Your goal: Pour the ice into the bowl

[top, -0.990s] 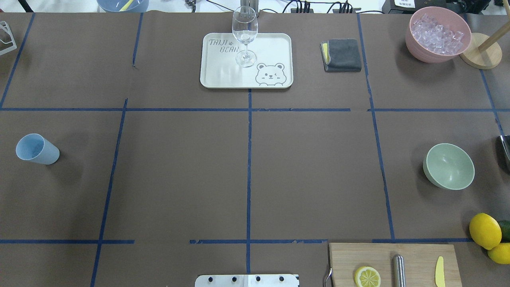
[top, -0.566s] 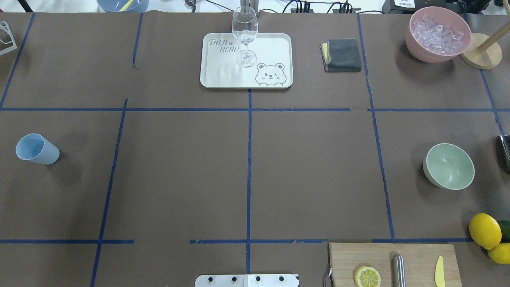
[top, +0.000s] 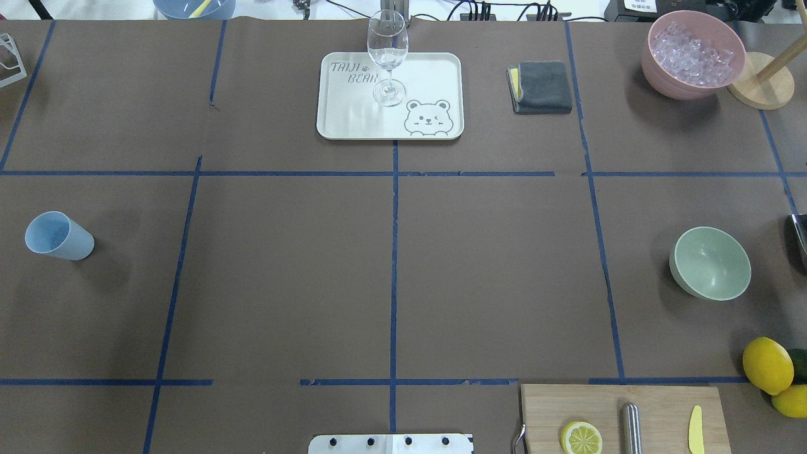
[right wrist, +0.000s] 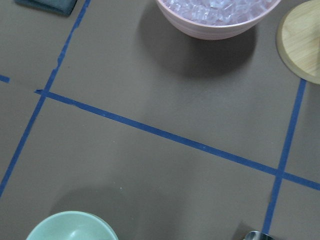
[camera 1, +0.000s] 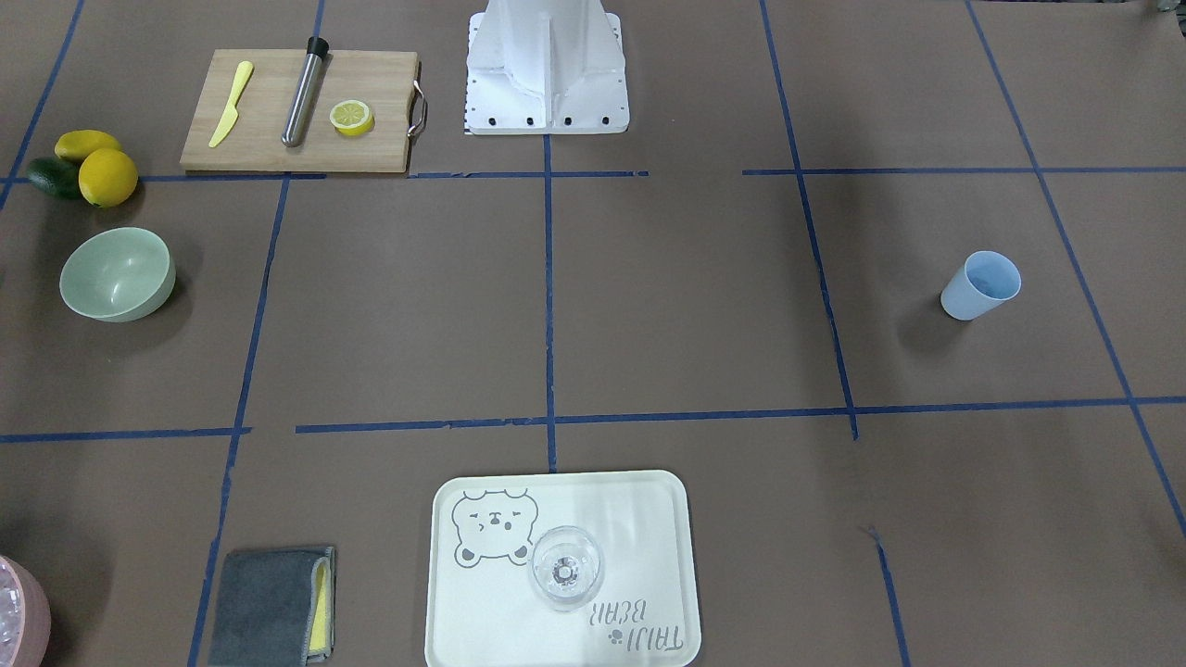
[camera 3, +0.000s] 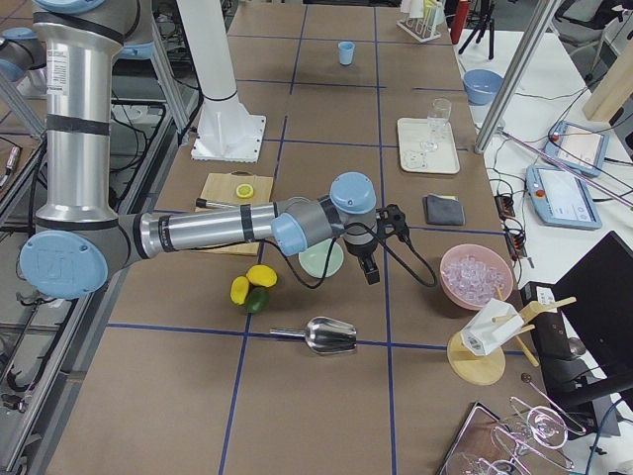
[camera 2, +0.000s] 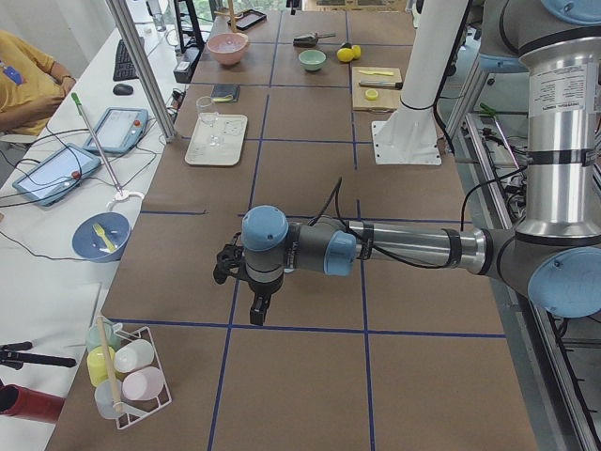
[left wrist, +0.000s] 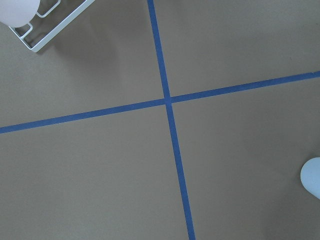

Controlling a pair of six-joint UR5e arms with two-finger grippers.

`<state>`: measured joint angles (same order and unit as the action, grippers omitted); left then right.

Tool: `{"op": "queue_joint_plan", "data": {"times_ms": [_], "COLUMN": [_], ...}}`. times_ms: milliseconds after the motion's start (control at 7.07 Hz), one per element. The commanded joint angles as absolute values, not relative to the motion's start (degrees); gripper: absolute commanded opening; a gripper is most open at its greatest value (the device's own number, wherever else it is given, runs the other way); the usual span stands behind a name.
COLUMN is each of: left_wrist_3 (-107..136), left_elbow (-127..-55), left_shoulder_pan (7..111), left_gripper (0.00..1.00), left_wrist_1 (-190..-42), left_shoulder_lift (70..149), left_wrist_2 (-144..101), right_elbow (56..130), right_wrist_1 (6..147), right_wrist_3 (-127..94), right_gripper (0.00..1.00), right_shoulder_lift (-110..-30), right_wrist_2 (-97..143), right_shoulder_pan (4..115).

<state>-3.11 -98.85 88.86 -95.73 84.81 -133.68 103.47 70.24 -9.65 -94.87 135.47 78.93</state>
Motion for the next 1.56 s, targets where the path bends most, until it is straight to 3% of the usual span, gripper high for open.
{"op": "queue_joint_plan", "data": {"times_ms": [0, 424, 990, 1131, 1272, 1414], "left_wrist_3": [-3.1, -3.1, -3.2, -3.2, -3.1, -3.0], "left_elbow": [-98.6, -98.7, -98.8, -98.5, -98.1, -98.0], "left_shoulder_pan": [88.9, 88.9, 88.9, 88.9, 88.9, 88.9], "left_gripper": [1.0, 1.0, 1.0, 1.0, 1.0, 1.0], "left_wrist_1": [-97.4, -97.4, -97.5, -98.1, -99.7, -100.3], "left_shoulder_lift": [84.8, 84.8, 84.8, 84.8, 84.8, 84.7], "left_wrist_2": [-133.7, -133.7, -133.7, -133.7, -133.7, -133.6], "right_elbow": [103.2, 100.2, 96.2, 96.2, 96.2, 96.2], "right_wrist_1": [61.4, 47.5, 46.8, 46.8, 46.8, 46.8], "right_wrist_3": [-23.8, -34.3, -33.7, -33.7, -33.6, -33.5], "right_gripper": [1.0, 1.0, 0.99, 0.72, 0.19, 0.0], "right_shoulder_lift": [-96.4, -101.7, -101.7, -101.8, -101.7, -101.9], "right_wrist_2": [132.0, 127.8, 127.8, 127.8, 127.8, 127.4], "right_shoulder_pan": [71.0, 61.6, 56.8, 56.8, 56.9, 56.9]}}
